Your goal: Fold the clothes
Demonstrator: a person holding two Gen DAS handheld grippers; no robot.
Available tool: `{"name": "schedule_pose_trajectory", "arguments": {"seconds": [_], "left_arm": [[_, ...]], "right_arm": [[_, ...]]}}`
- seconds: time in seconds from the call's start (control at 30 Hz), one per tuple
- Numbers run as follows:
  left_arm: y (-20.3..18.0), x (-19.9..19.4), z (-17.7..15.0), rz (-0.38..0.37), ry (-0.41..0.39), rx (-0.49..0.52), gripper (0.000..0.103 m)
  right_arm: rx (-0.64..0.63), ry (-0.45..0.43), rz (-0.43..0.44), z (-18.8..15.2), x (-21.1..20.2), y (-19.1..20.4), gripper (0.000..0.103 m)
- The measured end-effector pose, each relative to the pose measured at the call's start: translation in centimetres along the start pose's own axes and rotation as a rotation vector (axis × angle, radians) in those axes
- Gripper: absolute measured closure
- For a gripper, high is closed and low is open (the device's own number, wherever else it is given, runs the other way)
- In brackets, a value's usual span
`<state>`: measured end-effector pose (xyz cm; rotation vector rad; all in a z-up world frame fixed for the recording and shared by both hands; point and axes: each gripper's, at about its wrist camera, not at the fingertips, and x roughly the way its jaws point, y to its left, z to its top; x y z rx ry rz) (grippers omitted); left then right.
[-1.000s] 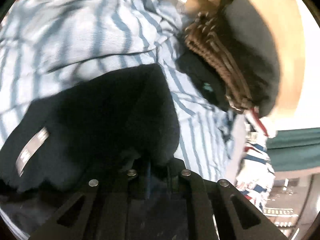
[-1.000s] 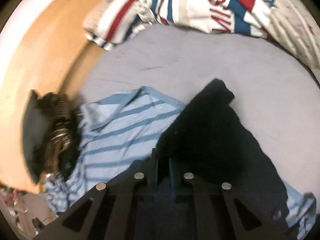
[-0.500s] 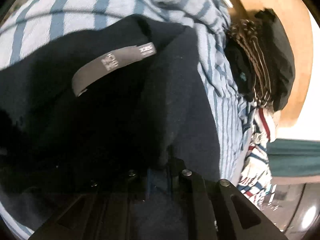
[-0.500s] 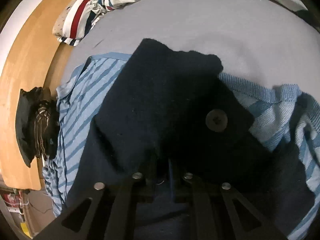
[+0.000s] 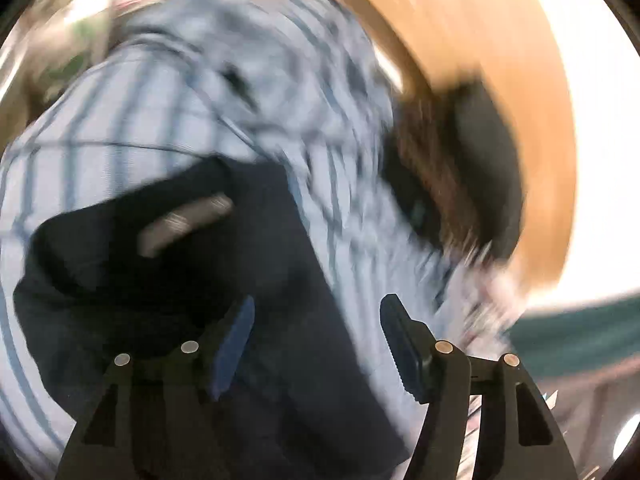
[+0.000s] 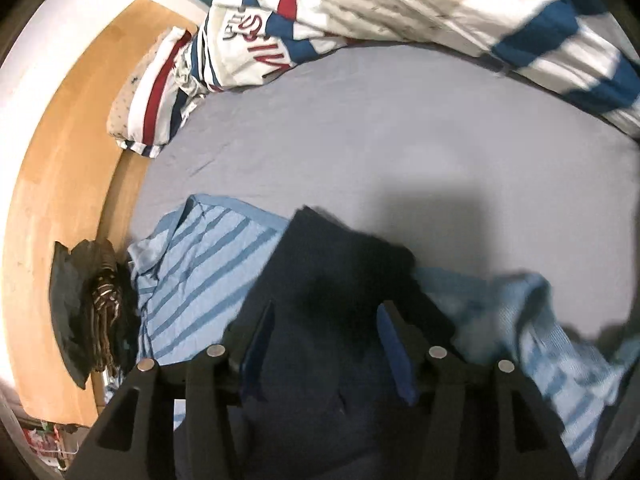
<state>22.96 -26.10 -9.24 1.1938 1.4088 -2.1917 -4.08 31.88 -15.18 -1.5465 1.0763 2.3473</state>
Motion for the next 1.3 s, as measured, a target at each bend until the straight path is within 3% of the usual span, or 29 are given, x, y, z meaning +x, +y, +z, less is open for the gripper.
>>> {"name": "schedule_pose_trajectory", "arguments": {"seconds": [0.1, 0.17, 0.3, 0.33, 0.37, 0.4, 0.47, 0.53, 0.63, 0.67, 0.77, 0.83, 0.87, 0.9, 1.0, 1.07, 1.17, 1.23, 1.27, 1.3], "left_arm": [[-2.7, 3.7, -1.9, 0.098, 0.08, 0.125, 0.053], [-4.4, 6.2, -3.2, 0.163, 0.133, 0.208, 0.055], [-7.9, 11.2, -5.8, 0.293, 0.238, 0.373, 0.055], [-8.8, 12.5, -6.4, 0.325, 0.264, 0.414, 0.055], [-8.6, 13.3, -6.5, 0.352, 0.262, 0.413, 0.055], [-8.3, 13.6, -6.4, 0.357, 0.256, 0.402, 0.055], [-8.0, 13.7, -6.2, 0.35, 0.255, 0.381, 0.055], [-7.8, 13.5, -6.0, 0.338, 0.261, 0.364, 0.055], [-7.4, 13.3, -5.7, 0.323, 0.261, 0.351, 0.055], [-7.3, 13.1, -5.8, 0.323, 0.258, 0.352, 0.055], [-6.9, 12.4, -6.2, 0.326, 0.249, 0.359, 0.055], [-6.5, 11.8, -6.7, 0.332, 0.244, 0.369, 0.054], [-6.6, 11.7, -6.8, 0.335, 0.242, 0.376, 0.054], [-6.6, 11.6, -7.0, 0.339, 0.241, 0.384, 0.054], [-6.6, 11.4, -7.1, 0.338, 0.24, 0.392, 0.053], [-6.6, 11.4, -7.1, 0.319, 0.248, 0.395, 0.043], [-6.8, 11.4, -7.3, 0.297, 0.255, 0.406, 0.037], [-6.8, 11.3, -7.5, 0.296, 0.255, 0.429, 0.037], [-6.8, 11.3, -7.6, 0.289, 0.254, 0.439, 0.035], [-6.8, 11.3, -7.7, 0.282, 0.253, 0.449, 0.035]], "right_arm": [[-0.122, 0.035, -0.08, 2.3, 2.8, 1.8, 0.033], [-0.2, 0.068, -0.12, 3.8, 4.6, 2.8, 0.029], [-0.299, 0.169, -0.108, 4.9, 8.0, 3.8, 0.027], [-0.338, 0.209, -0.108, 4.7, 8.8, 4.0, 0.033], [-0.37, 0.215, -0.115, 4.5, 8.8, 4.1, 0.069], [-0.398, 0.189, -0.128, 4.1, 8.3, 4.1, 0.081], [-0.393, 0.145, -0.13, 3.9, 6.9, 3.4, 0.087], [-0.309, 0.097, -0.137, 4.5, 5.5, 1.4, 0.089], [-0.184, -0.03, -0.179, 5.9, 3.3, -2.0, 0.101], [-0.15, -0.035, -0.157, 6.3, 2.7, -2.9, 0.101], [-0.079, -0.03, -0.061, 6.7, 0.5, -4.8, 0.094], [-0.112, -0.031, -0.017, 6.2, -0.7, -4.5, 0.061], [-0.13, -0.032, 0.001, 6.0, -1.1, -4.2, 0.033], [-0.155, -0.018, 0.002, 5.8, -0.6, -3.5, 0.026], [-0.248, 0.063, -0.036, 5.2, 2.1, -0.9, 0.026], [-0.331, 0.151, -0.077, 4.7, 4.8, 1.2, 0.025], [-0.416, 0.29, -0.089, 3.6, 9.0, 3.7, 0.024], [-0.456, 0.297, -0.137, 2.6, 9.7, 4.4, 0.043], [-0.485, 0.272, -0.135, 2.0, 9.1, 4.7, 0.088], [-0.498, 0.269, -0.115, 1.2, 8.2, 4.7, 0.087]]}}
